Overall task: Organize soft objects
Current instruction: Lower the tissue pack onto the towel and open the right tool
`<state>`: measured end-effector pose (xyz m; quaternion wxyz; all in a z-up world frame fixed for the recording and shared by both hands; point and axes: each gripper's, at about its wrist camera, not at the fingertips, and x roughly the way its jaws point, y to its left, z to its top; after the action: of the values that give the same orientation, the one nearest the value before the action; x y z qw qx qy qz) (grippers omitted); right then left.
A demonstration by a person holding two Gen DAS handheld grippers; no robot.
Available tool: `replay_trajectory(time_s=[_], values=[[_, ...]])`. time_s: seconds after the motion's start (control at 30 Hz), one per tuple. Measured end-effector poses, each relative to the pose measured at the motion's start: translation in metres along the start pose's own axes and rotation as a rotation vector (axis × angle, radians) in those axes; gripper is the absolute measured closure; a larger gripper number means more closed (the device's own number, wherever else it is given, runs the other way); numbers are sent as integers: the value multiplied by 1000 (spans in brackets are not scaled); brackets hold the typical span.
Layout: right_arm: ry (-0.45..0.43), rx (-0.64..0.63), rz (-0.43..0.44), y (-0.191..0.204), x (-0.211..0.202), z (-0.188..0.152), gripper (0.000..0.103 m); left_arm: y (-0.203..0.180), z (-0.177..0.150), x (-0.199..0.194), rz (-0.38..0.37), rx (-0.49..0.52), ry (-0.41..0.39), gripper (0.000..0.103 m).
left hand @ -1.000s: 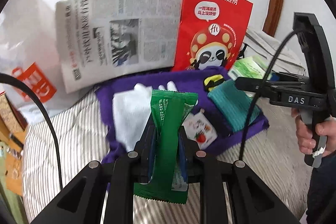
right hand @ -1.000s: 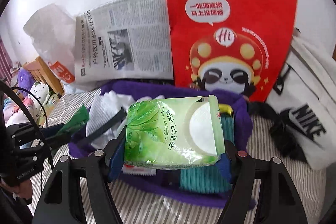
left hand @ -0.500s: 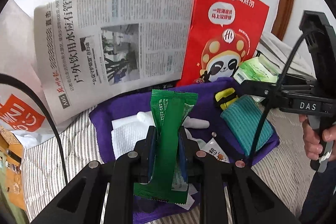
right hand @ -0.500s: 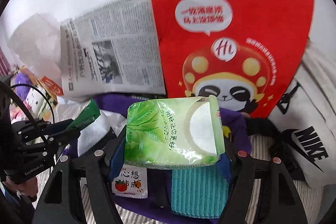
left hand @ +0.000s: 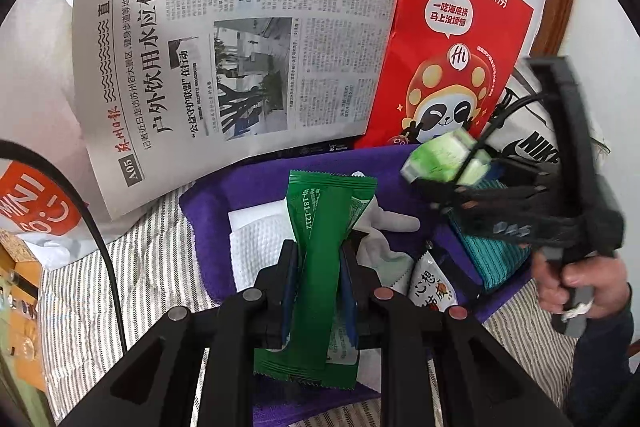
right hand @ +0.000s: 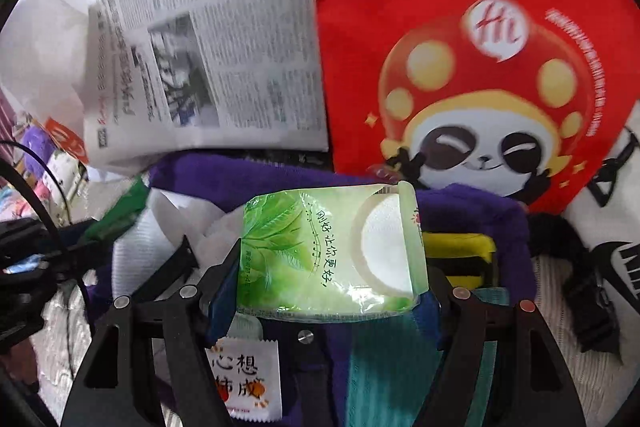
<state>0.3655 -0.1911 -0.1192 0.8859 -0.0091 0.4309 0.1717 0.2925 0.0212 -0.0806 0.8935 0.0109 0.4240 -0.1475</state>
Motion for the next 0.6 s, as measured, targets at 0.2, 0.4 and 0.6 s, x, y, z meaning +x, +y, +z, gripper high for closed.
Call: replay_trajectory(time_s=[0.2, 0.4, 0.6], values=[[66, -54, -32, 20, 32, -4, 31, 12, 2, -8, -22, -30, -11, 83], [120, -60, -57, 24, 58, -9, 31, 19, 3, -13, -22, -43, -13, 83], [156, -86, -53, 29, 66, -9, 28, 18, 1, -10, -13, -37, -3, 82]])
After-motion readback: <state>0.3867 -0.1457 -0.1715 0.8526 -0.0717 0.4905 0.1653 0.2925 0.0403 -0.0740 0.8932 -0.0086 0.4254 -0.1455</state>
